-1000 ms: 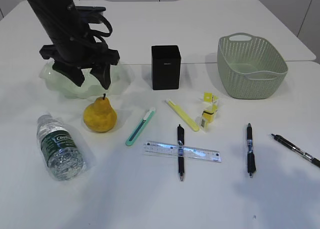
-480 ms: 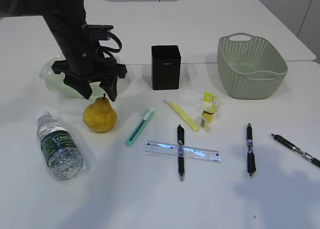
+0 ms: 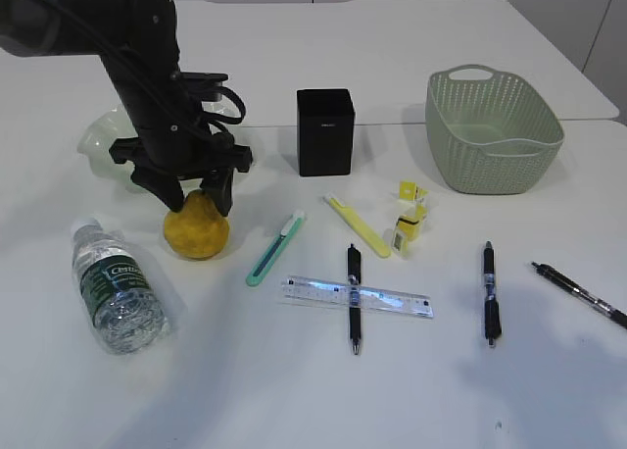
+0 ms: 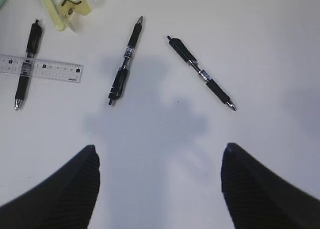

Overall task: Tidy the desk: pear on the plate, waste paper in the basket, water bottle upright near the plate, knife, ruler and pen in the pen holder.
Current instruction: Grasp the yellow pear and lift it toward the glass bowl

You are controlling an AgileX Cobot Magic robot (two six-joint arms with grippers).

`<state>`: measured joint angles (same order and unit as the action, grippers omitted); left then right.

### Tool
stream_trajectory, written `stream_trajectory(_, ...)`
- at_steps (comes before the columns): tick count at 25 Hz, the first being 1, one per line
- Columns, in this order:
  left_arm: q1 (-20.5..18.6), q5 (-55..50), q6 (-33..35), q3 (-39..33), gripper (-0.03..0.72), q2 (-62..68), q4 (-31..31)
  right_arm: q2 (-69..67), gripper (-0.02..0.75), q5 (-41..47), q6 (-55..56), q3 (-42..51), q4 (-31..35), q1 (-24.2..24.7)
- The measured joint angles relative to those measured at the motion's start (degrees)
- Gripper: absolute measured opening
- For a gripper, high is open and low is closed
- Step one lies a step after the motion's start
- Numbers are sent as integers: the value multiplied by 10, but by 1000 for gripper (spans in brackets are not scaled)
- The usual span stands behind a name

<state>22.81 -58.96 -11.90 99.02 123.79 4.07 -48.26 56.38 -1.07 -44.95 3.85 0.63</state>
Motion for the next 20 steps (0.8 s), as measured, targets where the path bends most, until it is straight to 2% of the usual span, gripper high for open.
stream_trajectory(11, 0, 5, -1, 3, 466, 3, -7, 0, 557, 0, 0, 0, 0, 0)
stream_trajectory(20, 0, 1, -1, 3, 402, 3, -15, 0, 557, 1, 0, 0, 0, 0)
